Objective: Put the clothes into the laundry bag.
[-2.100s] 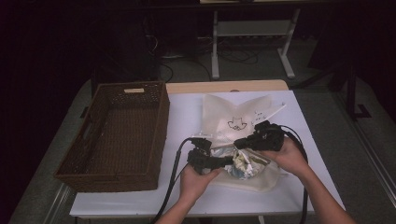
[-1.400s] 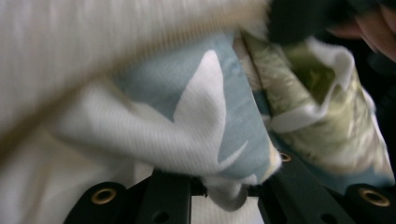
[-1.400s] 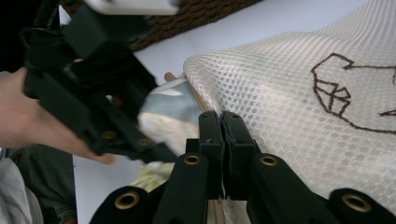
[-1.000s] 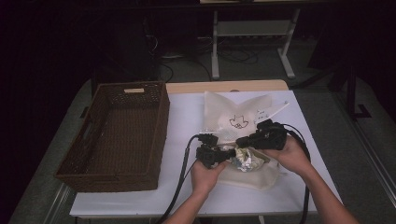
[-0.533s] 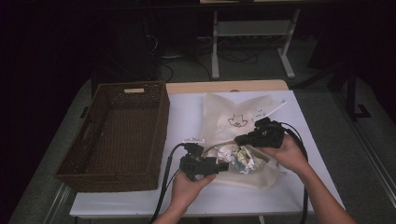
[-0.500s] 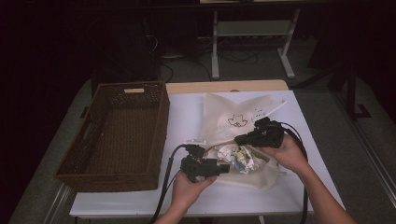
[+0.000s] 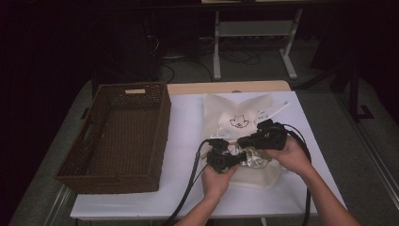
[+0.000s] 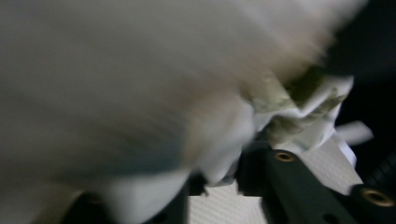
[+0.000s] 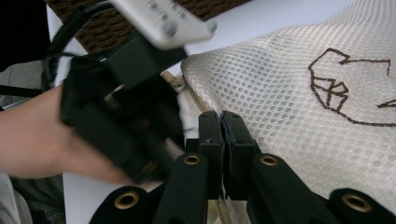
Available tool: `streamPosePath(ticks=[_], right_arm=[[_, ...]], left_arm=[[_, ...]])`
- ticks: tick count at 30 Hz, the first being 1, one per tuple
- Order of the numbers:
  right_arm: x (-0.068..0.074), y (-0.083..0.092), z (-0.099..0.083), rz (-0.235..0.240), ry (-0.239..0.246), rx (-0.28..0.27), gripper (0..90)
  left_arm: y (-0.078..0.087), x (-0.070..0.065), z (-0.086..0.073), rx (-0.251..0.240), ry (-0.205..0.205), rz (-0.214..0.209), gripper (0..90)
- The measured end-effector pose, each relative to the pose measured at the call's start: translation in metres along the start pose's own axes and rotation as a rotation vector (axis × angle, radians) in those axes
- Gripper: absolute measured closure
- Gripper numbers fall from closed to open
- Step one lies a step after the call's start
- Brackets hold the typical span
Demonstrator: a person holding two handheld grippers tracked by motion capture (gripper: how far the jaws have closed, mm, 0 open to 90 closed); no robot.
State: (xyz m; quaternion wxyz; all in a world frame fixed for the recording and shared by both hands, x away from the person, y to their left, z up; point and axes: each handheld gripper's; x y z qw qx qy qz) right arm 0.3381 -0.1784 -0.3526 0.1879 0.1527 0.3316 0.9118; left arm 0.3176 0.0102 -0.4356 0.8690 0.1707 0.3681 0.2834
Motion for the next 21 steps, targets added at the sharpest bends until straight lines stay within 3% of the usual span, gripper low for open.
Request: streamPosePath(ticks=[2, 4, 6, 8, 12, 16, 20, 21], right_arm=[[0.002, 0.004, 0.001, 0.004, -0.001, -0.01, 87.5], [0.006, 0.01, 0.002, 0.012, 0.003, -0.04, 87.5], [0.005, 0.011, 0.003, -0.004, 0.0, -0.042, 87.5], [0.0, 0.009, 0.0, -0.009, -0.02, -0.03, 87.5], [-0.009, -0.001, -0.008, 0.007, -0.054, -0.007, 87.5], [-0.008, -0.005, -0.008, 0.005, -0.051, -0.001, 87.4], [-0.008, -0.005, -0.007, 0.002, -0.046, -0.011, 87.2], [-0.007, -0.005, -0.007, -0.001, -0.043, -0.009, 87.2]], left_arm=[[0.003, -0.002, 0.004, -0.042, -0.022, 0.034, 80.1], [0.002, 0.002, 0.01, -0.078, -0.014, 0.054, 80.8], [-0.003, 0.009, 0.014, -0.058, 0.025, 0.053, 80.6], [-0.004, 0.011, 0.013, -0.041, 0.022, 0.042, 78.9], [0.003, 0.012, 0.007, 0.04, 0.012, 0.01, 67.1], [0.028, 0.015, 0.0, 0.108, -0.002, -0.026, 55.6], [0.059, 0.022, -0.005, 0.142, -0.021, -0.017, 53.5], [0.067, 0.025, -0.006, 0.149, -0.034, 0.009, 52.6]])
Point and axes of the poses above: each handheld gripper's, and its own axes: y roughly backward along the jaws, z roughly out of its top, x roughly to its left, and after that the axes turned 1 degree about -z, right-handed
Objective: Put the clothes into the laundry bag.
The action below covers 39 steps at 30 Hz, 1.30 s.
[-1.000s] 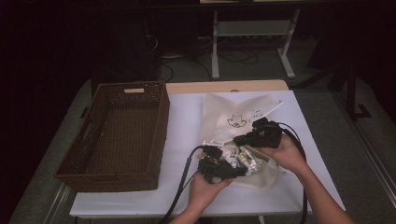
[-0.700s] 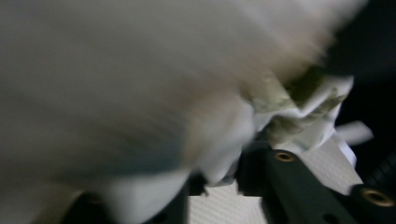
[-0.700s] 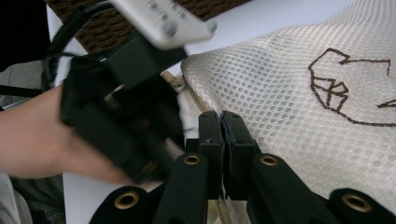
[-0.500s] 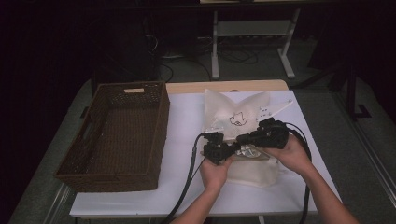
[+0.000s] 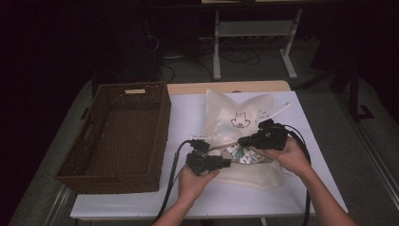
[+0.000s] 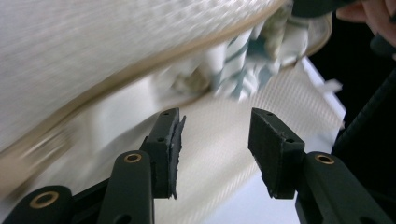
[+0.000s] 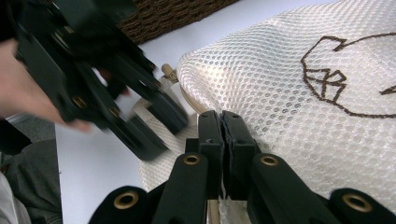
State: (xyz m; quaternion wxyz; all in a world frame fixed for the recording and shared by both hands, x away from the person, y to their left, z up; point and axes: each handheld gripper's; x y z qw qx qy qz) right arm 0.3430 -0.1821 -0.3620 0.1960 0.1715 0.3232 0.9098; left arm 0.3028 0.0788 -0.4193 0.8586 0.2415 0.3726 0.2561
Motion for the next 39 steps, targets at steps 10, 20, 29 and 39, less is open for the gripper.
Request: streamPosePath(ticks=[10, 20, 29, 39], right_arm=[[0.005, -0.006, 0.002, 0.0, 0.016, 0.012, 87.0], [0.007, -0.004, 0.002, 0.005, 0.035, 0.016, 87.0], [0.0, 0.004, -0.002, 0.004, 0.016, -0.004, 85.1], [0.03, 0.027, -0.009, 0.015, 0.09, -0.1, 71.6]], left_arm=[[0.006, 0.022, -0.007, 0.049, 0.08, 0.027, 48.8], [-0.029, 0.013, 0.011, 0.005, 0.05, -0.018, 89.8], [-0.041, 0.0, 0.021, 0.009, 0.007, -0.032, 72.2], [-0.043, -0.004, 0.017, -0.016, 0.078, -0.07, 47.0]])
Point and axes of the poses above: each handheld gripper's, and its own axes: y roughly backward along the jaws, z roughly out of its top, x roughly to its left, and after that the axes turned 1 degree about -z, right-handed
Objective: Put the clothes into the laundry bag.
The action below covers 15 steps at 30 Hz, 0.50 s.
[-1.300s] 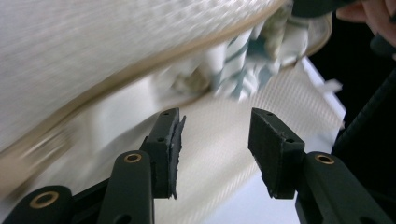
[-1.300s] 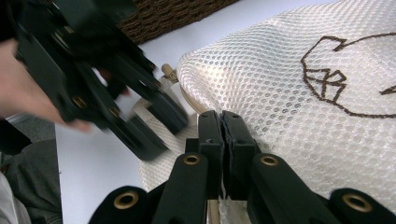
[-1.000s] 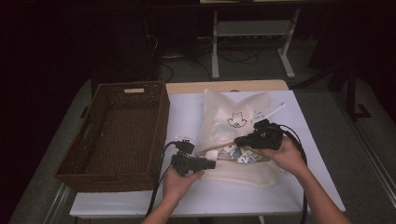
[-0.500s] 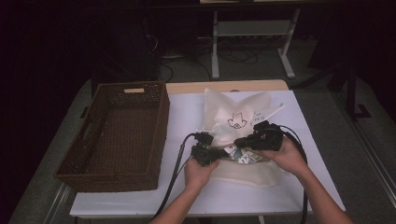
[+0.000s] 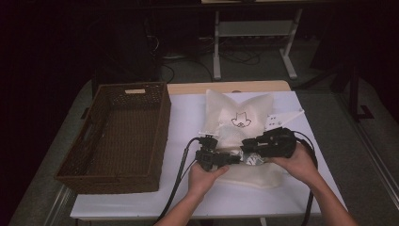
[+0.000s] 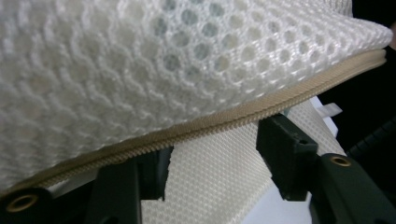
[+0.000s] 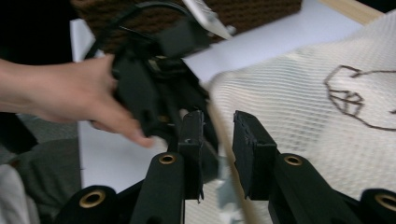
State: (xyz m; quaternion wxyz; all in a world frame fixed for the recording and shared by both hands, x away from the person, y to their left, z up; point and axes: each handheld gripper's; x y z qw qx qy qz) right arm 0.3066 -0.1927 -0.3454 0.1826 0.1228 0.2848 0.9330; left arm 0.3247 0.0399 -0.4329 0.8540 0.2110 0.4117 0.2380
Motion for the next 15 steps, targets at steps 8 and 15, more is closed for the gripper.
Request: streamPosePath(ticks=[8, 15], right_arm=[[0.021, -0.032, -0.038, 0.025, 0.046, 0.159, 63.7], [0.027, -0.058, -0.055, 0.012, 0.07, 0.244, 60.5]], left_arm=[[-0.009, 0.011, 0.015, -0.055, 0.08, -0.001, 72.6], [0.0, 0.005, 0.011, 0.035, -0.019, 0.046, 60.8]])
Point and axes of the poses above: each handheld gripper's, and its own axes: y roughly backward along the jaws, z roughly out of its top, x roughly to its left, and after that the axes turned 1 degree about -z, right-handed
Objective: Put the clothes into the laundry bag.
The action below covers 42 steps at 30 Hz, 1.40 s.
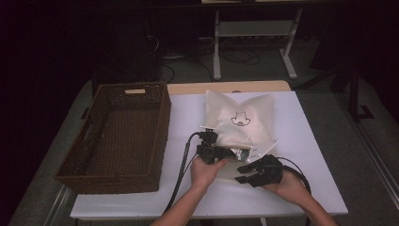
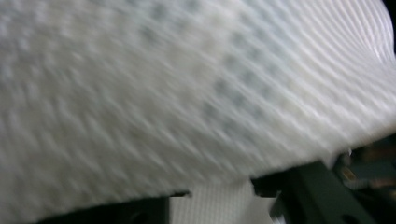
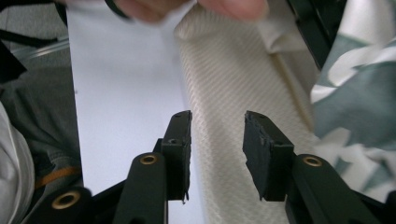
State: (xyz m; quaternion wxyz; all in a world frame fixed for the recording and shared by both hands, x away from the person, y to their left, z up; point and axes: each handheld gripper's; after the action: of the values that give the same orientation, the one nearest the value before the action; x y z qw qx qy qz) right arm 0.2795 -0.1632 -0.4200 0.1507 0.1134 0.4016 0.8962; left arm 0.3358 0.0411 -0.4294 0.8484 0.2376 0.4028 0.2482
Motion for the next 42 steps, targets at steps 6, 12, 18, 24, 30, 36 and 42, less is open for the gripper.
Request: streamPosePath(ticks=[6, 12, 18, 24, 30, 36, 42], right_arm=[[0.006, -0.016, -0.005, -0.004, 0.025, 0.05, 56.3], [0.013, -0.028, -0.008, -0.077, 0.067, 0.053, 66.3], [0.005, -0.025, -0.011, 0.023, 0.051, 0.055, 89.9], [0.015, -0.016, -0.019, 0.091, 0.085, 0.097, 90.0], [0.027, -0.008, -0.029, 0.145, 0.106, 0.124, 90.0], [0.015, 0.006, -0.009, 0.132, 0.051, 0.043, 73.5], [0.007, 0.043, 0.019, 0.019, 0.067, -0.075, 66.6]], left_arm=[[0.014, -0.004, -0.015, 0.04, 0.008, -0.06, 42.0], [-0.003, -0.013, -0.002, -0.01, 0.042, -0.094, 45.6], [-0.019, -0.003, 0.009, -0.06, 0.077, -0.064, 81.2], [-0.022, -0.002, 0.011, -0.075, 0.061, 0.019, 83.4], [-0.026, -0.003, 0.01, -0.107, 0.035, 0.084, 82.7], [-0.016, -0.005, 0.001, -0.057, 0.005, 0.04, 70.1], [-0.005, -0.013, -0.011, -0.046, -0.016, 0.012, 57.9]])
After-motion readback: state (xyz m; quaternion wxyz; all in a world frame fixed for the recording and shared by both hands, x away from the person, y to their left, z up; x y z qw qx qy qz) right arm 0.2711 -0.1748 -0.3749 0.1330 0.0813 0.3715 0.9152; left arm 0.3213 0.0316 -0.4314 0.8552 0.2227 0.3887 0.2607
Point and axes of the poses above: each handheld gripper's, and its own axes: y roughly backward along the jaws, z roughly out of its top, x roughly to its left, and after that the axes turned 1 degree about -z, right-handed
